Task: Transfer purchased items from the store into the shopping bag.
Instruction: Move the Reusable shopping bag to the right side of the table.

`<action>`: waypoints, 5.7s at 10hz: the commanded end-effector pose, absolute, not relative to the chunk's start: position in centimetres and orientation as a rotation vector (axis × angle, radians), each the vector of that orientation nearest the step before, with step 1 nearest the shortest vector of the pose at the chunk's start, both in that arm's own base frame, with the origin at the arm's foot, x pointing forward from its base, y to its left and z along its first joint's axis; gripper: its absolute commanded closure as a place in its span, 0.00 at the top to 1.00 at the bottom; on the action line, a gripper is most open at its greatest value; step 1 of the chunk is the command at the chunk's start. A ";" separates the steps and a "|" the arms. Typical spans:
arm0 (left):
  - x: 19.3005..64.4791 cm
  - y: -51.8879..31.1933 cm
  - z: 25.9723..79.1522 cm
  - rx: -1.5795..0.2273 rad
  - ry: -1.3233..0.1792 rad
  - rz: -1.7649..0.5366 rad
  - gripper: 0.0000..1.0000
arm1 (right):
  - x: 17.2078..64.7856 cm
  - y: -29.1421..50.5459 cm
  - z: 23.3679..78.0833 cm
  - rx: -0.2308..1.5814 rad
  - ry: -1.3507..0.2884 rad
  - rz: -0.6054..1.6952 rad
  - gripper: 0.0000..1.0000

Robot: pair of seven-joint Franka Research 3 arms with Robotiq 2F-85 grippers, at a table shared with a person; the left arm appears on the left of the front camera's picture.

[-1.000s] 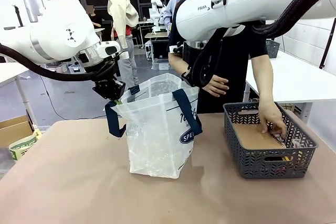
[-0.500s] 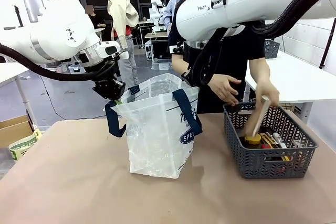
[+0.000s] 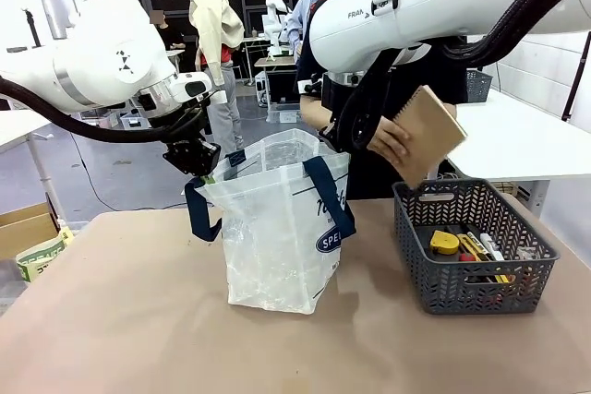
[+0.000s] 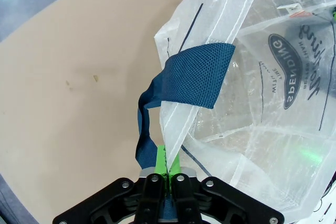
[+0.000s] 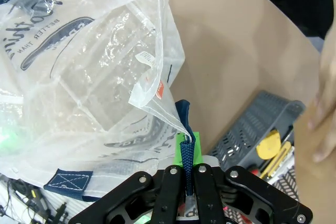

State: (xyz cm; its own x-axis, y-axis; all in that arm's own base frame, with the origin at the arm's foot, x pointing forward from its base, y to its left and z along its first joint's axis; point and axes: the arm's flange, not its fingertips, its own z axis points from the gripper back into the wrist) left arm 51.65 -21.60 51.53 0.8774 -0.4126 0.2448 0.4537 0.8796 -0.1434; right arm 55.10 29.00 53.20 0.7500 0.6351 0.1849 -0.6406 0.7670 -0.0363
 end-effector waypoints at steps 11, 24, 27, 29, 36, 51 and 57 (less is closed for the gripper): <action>52.6 -20.5 52.2 -0.223 -0.176 -0.626 0.00 | 54.9 29.4 52.9 -0.033 -0.198 0.860 0.00; 53.1 -18.9 52.2 -0.223 -0.182 -0.554 0.00 | 54.8 29.3 53.0 -0.051 -0.175 0.844 0.00; 53.1 -18.9 52.2 -0.223 -0.182 -0.554 0.00 | 54.8 29.3 53.0 -0.051 -0.175 0.844 0.00; 53.1 -18.9 52.2 -0.223 -0.182 -0.554 0.00 | 54.8 29.3 53.0 -0.051 -0.175 0.844 0.00; 53.1 -18.9 52.2 -0.223 -0.182 -0.554 0.00 | 54.8 29.3 53.0 -0.051 -0.175 0.844 0.00; 53.1 -18.9 52.2 -0.223 -0.182 -0.554 0.00 | 54.8 29.3 53.0 -0.051 -0.175 0.844 0.00; 53.1 -18.9 52.2 -0.223 -0.182 -0.554 0.00 | 54.8 29.3 53.0 -0.051 -0.175 0.844 0.00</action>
